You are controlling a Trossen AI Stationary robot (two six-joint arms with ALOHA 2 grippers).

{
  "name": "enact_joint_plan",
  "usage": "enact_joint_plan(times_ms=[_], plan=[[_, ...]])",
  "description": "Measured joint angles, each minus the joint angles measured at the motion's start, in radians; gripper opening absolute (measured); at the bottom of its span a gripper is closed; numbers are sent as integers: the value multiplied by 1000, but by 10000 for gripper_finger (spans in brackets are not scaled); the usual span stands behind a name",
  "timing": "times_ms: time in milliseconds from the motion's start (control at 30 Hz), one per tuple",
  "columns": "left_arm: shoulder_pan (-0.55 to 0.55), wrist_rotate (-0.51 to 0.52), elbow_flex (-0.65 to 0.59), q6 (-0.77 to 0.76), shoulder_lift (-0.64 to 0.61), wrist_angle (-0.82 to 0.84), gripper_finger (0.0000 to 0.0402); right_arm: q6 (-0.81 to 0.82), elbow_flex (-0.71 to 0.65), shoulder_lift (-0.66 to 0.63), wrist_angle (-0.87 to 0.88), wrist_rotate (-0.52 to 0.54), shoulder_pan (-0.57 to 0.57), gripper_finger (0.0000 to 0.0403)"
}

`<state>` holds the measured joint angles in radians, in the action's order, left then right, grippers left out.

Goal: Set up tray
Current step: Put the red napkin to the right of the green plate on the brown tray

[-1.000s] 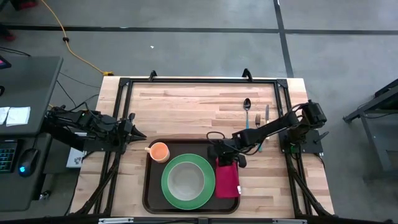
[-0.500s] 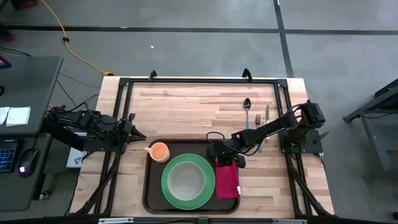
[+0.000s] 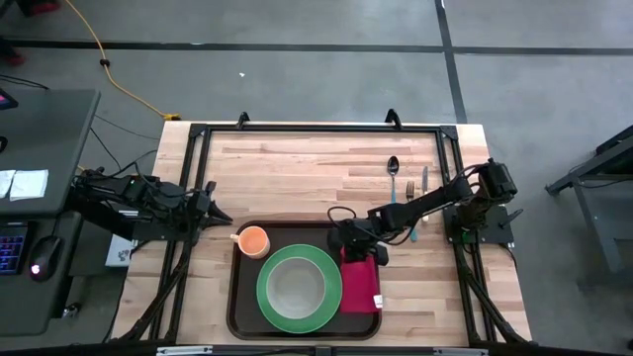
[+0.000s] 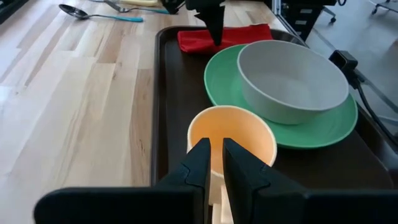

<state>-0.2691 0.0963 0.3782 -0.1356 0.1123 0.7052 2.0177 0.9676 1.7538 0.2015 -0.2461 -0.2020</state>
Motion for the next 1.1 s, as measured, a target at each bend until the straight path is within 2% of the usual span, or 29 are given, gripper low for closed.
enact_joint_plan(times_ms=[1100], plan=[[0,-14,0,26,0,0,74,-46,0,0,-10,-1,-4,4]])
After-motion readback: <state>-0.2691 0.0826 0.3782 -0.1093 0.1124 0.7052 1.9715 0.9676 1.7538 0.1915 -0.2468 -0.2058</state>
